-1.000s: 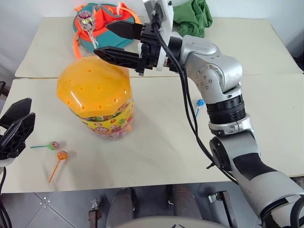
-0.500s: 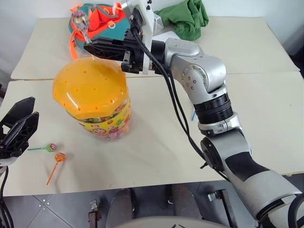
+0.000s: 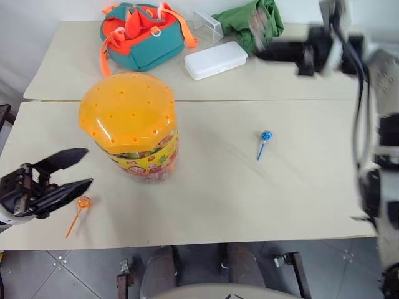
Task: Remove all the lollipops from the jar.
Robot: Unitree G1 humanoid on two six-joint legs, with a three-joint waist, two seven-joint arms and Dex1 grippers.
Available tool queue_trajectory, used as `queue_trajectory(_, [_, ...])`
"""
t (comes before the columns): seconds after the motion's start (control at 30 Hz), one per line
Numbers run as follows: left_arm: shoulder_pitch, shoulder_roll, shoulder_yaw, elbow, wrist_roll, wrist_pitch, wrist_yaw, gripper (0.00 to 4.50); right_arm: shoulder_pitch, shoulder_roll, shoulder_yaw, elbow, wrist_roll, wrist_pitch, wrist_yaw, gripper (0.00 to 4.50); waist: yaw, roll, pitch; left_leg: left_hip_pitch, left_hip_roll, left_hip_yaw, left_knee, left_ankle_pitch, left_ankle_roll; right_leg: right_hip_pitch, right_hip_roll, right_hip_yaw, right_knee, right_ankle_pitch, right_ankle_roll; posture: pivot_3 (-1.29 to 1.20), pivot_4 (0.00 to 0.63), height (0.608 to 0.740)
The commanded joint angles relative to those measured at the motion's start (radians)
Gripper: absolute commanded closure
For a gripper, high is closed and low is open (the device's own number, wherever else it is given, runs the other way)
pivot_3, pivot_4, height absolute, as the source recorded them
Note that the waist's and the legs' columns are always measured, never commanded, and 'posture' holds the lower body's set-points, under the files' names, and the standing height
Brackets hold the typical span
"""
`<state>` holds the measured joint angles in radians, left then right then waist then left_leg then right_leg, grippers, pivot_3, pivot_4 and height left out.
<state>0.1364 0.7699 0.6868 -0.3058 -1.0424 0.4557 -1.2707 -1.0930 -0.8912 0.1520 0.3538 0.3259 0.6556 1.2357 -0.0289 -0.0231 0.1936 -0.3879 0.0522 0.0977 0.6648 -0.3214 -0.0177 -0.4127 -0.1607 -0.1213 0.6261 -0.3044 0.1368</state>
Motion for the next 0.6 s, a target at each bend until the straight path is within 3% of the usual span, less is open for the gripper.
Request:
queue_trajectory(0.03, [-0.013,0.026,-0.014,0.013,0.030,-0.024,-0.042,1.31,0.134,-0.136,0.043,-0.049,-0.156,-0.122,0.001,4.42,-0.001,0.001,0.000,0.000,0.000,0.001,0.000,0.000,0.000,0.000,0.000,0.000,0.000,0.000,0.000,0.00,0.150,0.740])
queue_trajectory(0.1, [-0.019,0.033,-0.024,0.023,0.039,-0.023,-0.057,1.31,0.244,-0.198,0.042,-0.064,-0.213,-0.179,-0.021,4.42,-0.004,0.002,0.001,0.000,0.000,0.003,0.001,0.000,0.000,0.000,0.000,0.001,0.000,0.000,0.000,0.00,0.150,0.740])
queue_trajectory(0.2, [-0.027,0.039,-0.033,0.030,0.043,-0.021,-0.060,1.31,0.390,-0.236,0.026,-0.110,-0.248,-0.100,-0.077,4.42,-0.009,0.003,0.001,0.002,0.001,0.005,0.001,0.000,0.000,-0.001,0.000,0.003,0.000,0.000,0.000,0.00,0.150,0.740])
queue_trajectory(0.4, [-0.029,0.054,-0.038,0.056,0.089,-0.016,-0.024,1.31,0.515,-0.214,-0.025,-0.036,-0.290,-0.186,-0.180,4.42,-0.001,0.003,0.001,0.002,0.001,0.006,0.004,0.000,0.000,0.000,0.000,0.004,0.000,0.000,0.000,0.00,0.150,0.740])
queue_trajectory(0.5, [-0.031,0.056,-0.038,0.063,0.118,-0.028,-0.015,1.31,0.560,-0.203,-0.060,-0.034,-0.255,-0.195,-0.169,3.86,0.002,0.003,0.001,0.002,0.001,0.006,0.003,0.000,0.000,0.000,0.000,0.004,0.000,0.000,0.000,0.00,0.150,0.740])
queue_trajectory(0.6, [-0.027,0.050,-0.031,0.061,0.139,-0.035,0.002,1.31,0.580,-0.160,-0.149,-0.049,-0.161,-0.183,-0.144,2.82,0.002,0.003,0.001,0.001,0.001,0.005,0.004,0.000,0.000,0.000,0.000,0.003,0.000,0.000,0.000,0.00,0.150,0.740])
